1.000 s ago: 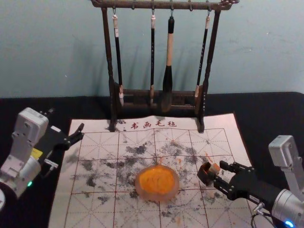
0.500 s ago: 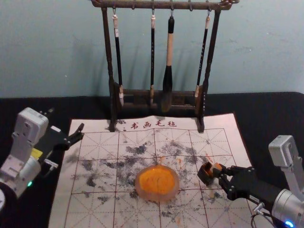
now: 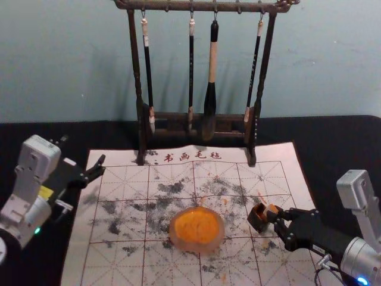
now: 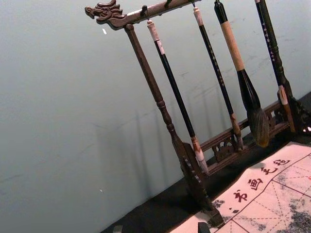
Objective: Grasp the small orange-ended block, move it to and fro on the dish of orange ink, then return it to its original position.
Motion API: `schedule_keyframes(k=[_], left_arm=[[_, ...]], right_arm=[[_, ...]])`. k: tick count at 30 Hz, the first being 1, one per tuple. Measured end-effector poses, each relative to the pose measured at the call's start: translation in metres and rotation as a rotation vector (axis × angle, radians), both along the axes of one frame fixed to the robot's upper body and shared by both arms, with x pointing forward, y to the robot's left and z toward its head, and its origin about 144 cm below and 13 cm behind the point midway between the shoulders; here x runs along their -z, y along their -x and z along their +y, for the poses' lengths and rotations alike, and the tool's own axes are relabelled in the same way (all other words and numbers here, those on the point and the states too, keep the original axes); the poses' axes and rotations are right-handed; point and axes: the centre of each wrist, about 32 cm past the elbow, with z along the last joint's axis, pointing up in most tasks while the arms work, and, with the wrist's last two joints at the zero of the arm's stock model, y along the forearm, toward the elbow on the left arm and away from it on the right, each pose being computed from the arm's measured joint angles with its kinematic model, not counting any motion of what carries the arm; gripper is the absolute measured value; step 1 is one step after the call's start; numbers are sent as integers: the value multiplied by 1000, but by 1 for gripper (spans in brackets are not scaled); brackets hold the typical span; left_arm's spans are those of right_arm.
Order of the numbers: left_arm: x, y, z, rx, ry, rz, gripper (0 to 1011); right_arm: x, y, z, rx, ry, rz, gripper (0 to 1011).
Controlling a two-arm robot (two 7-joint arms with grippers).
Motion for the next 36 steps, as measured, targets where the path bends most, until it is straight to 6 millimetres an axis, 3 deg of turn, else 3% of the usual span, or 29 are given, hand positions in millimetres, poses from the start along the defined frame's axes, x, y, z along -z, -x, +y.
schedule_keyframes(k=[24, 36], left_arm=[[0, 0, 0, 0, 0, 0, 1001], [0, 0, 0, 0, 0, 0, 1001]], right_arm=[[-7, -1, 0, 13, -5, -33, 95], [-29, 0, -3, 4, -27, -85, 96]])
